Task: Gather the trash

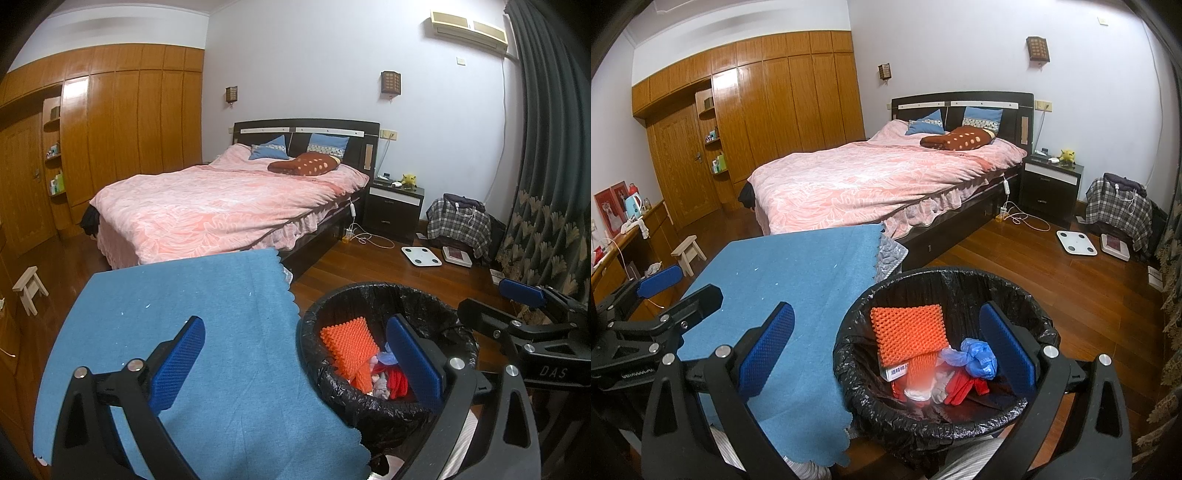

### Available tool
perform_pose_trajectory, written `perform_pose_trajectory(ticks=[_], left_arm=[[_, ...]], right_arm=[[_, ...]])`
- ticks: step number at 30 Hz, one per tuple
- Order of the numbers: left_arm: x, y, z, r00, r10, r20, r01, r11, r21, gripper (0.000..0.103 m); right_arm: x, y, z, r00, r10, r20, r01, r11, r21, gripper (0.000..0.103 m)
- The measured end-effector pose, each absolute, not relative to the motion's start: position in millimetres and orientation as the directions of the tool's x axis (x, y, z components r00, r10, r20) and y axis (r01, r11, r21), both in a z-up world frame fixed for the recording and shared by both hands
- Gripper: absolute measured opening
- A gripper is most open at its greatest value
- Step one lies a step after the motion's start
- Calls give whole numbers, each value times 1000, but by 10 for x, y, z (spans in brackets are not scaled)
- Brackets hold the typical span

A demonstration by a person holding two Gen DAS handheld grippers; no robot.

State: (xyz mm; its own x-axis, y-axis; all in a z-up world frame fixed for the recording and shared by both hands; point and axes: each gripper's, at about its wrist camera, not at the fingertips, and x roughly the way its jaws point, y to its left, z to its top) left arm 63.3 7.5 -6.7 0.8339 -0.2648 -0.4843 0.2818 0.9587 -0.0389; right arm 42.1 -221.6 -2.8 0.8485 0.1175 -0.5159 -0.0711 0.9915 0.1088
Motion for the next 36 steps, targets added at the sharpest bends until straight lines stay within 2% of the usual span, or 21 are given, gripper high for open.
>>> perform_pose_trajectory(ticks=[36], left_arm=[[607,120,-65,829,-266,-492,282,958,-43,97]], right_arm=[[426,-2195,-7,846,119,-520,-70,991,112,98]])
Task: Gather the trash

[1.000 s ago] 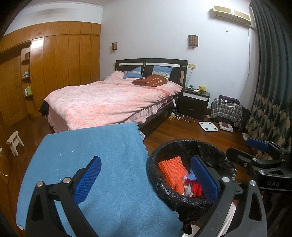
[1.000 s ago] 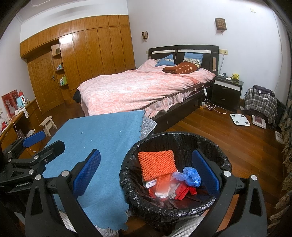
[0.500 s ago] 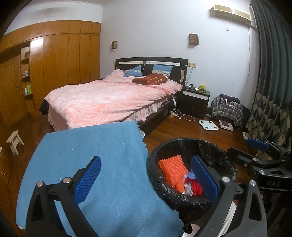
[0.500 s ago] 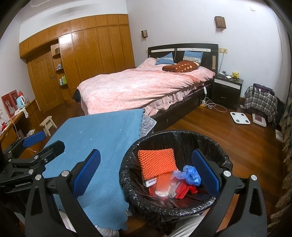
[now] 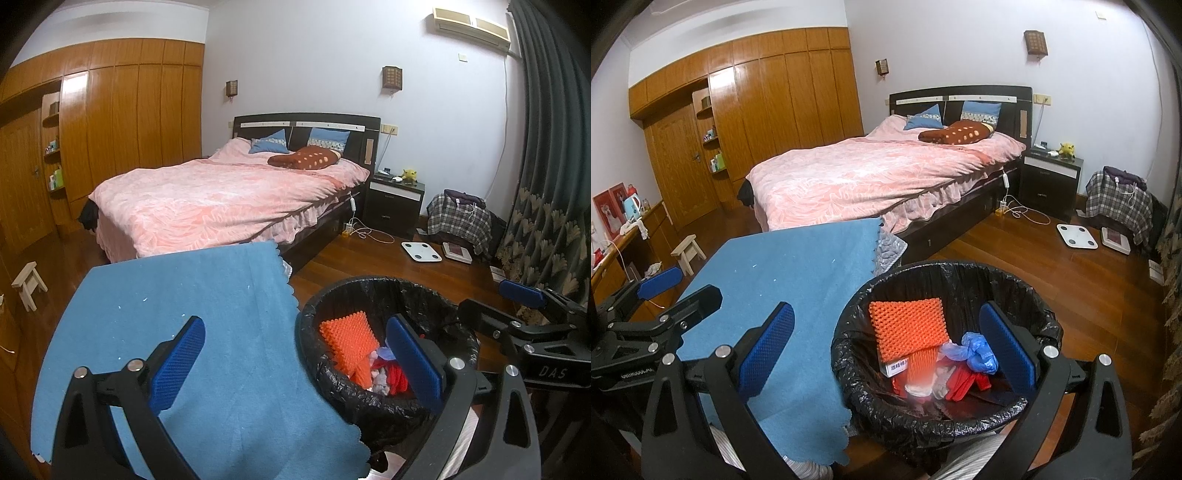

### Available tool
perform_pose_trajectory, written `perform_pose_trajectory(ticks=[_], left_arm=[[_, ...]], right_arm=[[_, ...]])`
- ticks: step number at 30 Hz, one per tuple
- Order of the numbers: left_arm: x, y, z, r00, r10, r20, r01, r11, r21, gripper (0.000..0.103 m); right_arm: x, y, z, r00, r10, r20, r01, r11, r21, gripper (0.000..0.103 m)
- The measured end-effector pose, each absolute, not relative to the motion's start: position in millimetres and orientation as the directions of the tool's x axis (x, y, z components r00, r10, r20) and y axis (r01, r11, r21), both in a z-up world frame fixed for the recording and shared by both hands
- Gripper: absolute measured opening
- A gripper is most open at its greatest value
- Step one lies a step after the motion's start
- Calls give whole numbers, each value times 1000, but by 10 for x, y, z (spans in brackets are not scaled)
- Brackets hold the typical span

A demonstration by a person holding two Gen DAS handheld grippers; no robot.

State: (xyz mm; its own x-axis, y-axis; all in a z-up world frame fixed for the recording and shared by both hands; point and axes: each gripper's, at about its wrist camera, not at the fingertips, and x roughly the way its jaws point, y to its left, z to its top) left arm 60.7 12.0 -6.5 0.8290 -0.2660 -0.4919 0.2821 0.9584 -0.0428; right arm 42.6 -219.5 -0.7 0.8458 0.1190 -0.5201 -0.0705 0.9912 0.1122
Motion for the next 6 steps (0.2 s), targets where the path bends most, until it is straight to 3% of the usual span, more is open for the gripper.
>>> perform_pose_trajectory(ticks=[6], left_arm=[[612,118,-52,830,-266,-490,282,958,-42,97]], right_arm=[[417,-2181,8,846,119,-520,-70,991,113,98]])
